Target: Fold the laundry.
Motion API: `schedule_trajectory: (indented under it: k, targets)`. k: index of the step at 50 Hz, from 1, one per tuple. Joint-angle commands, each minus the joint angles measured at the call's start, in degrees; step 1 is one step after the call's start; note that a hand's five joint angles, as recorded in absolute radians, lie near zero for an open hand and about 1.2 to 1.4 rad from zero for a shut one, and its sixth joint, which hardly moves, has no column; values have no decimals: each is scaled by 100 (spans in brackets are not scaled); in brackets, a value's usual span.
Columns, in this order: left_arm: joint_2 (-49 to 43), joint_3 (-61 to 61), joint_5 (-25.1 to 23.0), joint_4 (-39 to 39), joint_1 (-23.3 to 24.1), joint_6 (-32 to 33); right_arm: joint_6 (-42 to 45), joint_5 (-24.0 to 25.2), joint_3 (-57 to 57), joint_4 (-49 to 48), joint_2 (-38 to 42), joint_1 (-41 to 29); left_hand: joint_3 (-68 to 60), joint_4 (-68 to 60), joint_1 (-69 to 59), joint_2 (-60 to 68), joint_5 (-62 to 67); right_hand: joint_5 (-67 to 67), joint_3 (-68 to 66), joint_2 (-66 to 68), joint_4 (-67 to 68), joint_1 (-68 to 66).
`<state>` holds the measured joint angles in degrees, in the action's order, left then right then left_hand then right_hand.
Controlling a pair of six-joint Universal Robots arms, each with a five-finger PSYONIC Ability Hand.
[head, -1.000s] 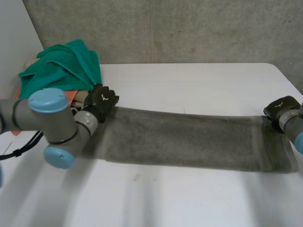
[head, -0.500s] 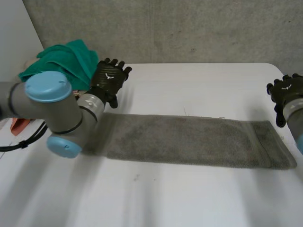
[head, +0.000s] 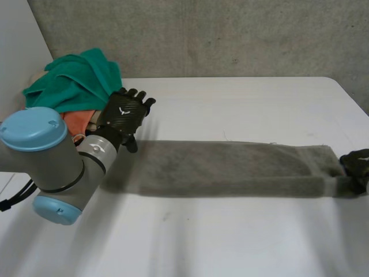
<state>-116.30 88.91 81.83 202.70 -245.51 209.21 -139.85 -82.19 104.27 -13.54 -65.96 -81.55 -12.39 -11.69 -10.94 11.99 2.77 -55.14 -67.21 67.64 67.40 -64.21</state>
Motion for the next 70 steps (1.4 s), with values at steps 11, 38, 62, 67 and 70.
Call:
schedule_trajectory:
  k: [11,38,62,67,70]
  targets:
    - [855,478,-9,-3,-155,-346,1777,-202,-627,-685,-576,-86,239,169,94,-199,-277,-1486,-1279,1236,1260,-1579]
    - [899,628,9,41,100,-539,1075,608,-900,-1301,656,-4696,239,169,94,-199,-277,5514,5721,-5764,-5740,5421]
    - [855,663,18,182,548,-539,-17,-130,103,-921,-575,-2065,239,169,94,-199,-277,-1486,-1279,1236,1260,-1579]
    - [952,698,44,173,557,-539,63,-43,-3,-1450,-972,-3173,239,169,94,-199,-277,-1486,-1279,1236,1260,-1579]
    - [1039,733,70,173,539,-539,72,220,-126,-1485,-823,-3832,239,169,94,-199,-277,-1486,-1279,1236,1260,-1579]
